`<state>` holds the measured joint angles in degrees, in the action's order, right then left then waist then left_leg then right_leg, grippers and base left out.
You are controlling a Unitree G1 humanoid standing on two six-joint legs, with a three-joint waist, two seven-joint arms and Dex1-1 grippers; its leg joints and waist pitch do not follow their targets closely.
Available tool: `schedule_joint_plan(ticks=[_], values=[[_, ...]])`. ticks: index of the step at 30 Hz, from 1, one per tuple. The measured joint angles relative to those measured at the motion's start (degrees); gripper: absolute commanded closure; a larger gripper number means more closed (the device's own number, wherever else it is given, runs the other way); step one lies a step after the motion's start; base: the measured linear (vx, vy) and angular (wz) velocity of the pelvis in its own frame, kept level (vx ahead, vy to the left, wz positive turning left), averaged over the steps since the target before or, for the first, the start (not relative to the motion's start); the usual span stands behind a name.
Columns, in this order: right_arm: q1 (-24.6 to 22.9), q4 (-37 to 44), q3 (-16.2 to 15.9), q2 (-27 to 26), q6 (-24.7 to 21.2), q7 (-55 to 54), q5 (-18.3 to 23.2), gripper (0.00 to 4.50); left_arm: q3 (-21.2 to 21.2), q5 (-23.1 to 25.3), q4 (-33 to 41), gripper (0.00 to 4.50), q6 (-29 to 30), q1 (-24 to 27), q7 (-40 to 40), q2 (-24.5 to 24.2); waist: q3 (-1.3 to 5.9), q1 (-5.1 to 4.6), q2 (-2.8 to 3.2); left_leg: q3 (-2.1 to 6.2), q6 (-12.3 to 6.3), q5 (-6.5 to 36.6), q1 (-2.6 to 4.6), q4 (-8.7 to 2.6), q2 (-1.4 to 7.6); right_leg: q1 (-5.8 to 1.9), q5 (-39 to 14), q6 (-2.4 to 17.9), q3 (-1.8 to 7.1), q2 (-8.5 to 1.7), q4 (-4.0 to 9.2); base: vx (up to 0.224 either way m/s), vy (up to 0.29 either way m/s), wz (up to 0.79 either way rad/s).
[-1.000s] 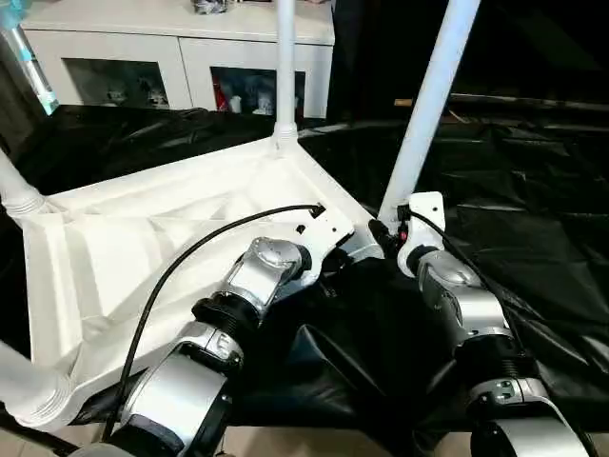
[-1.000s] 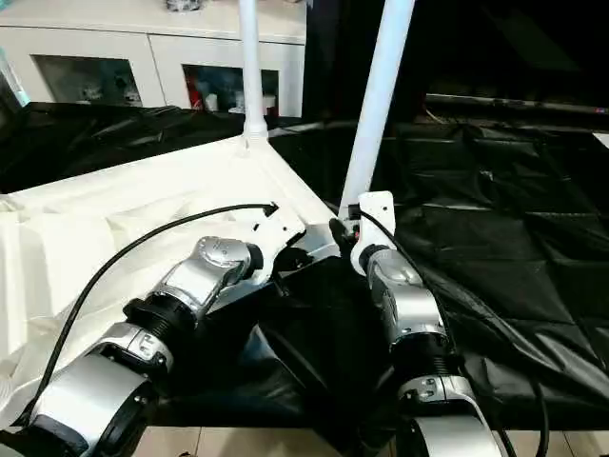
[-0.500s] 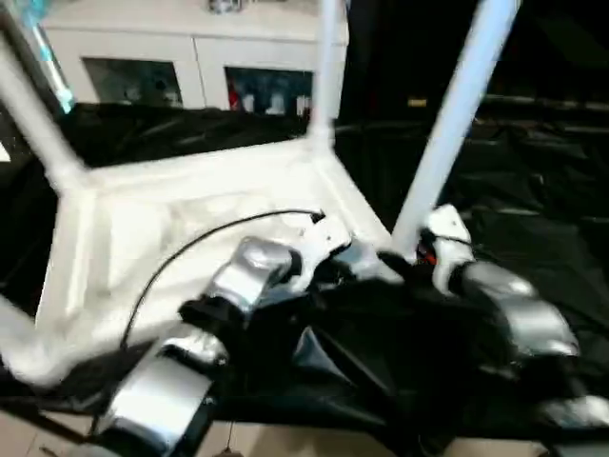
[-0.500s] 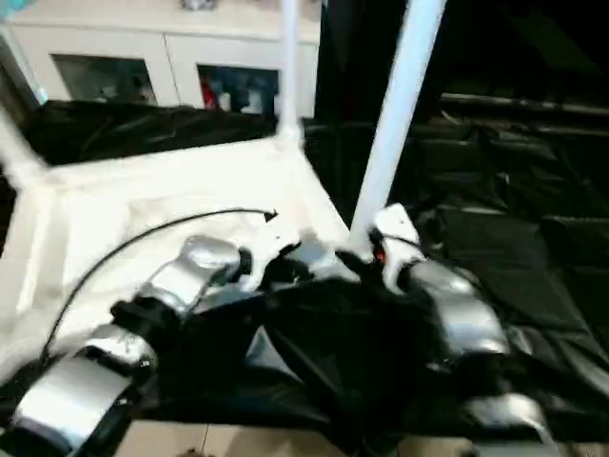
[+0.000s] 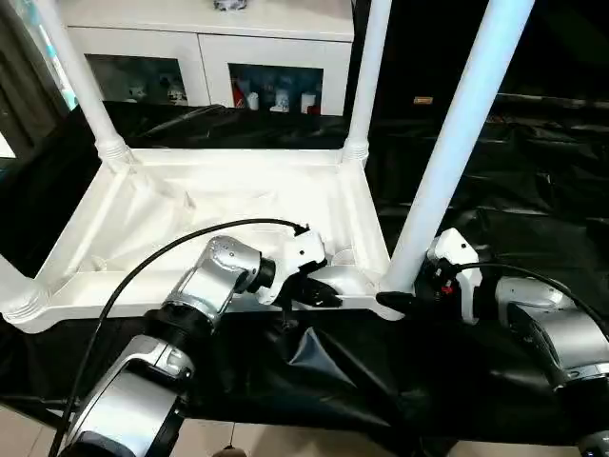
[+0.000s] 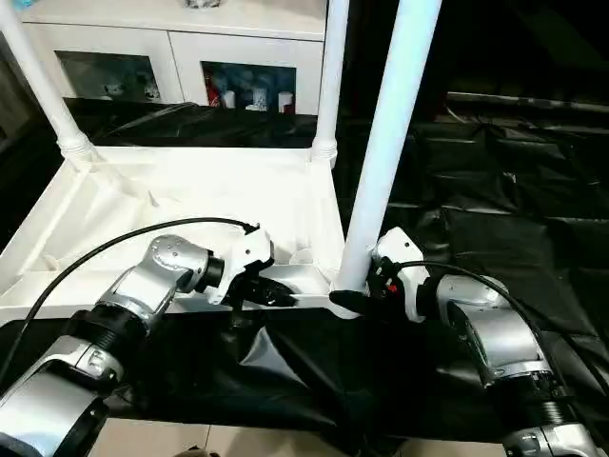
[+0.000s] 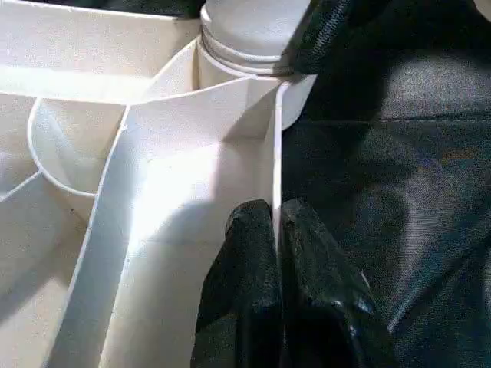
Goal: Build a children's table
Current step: Rotate leg to tighten
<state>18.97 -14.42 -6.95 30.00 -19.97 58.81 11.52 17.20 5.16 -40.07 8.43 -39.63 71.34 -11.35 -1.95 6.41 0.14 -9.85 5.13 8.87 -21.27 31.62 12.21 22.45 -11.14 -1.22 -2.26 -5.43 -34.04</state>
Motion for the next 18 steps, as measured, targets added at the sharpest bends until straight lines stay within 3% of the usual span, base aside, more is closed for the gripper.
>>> schedule_joint_plan(ticks=[12,18], values=[[-0.41,-0.75,1.09,-2.4,0.26,-2.53,0.0,1.89,-0.15,0.16,1.01,4.5,0.32,0.79,-1.85,-0.12,0.05,-0.09,0.02,-0.03,-0.01,-0.01,-0.02,0.08,-0.02,0.07,0.01,0.0,0.01,0.02,-0.13,0.0,0.0,0.0],[1.68,-6.42,3.74,-8.97,2.29,-15.29,-1.3,1.89,-1.39,1.36,-2.0,4.5,1.57,-0.65,-10.93,2.84,0.09,-1.39,-0.1,-0.03,0.0,-0.02,0.13,0.27,-0.15,-0.1,0.12,0.14,0.09,0.0,-0.14,0.0,0.0,0.0]])
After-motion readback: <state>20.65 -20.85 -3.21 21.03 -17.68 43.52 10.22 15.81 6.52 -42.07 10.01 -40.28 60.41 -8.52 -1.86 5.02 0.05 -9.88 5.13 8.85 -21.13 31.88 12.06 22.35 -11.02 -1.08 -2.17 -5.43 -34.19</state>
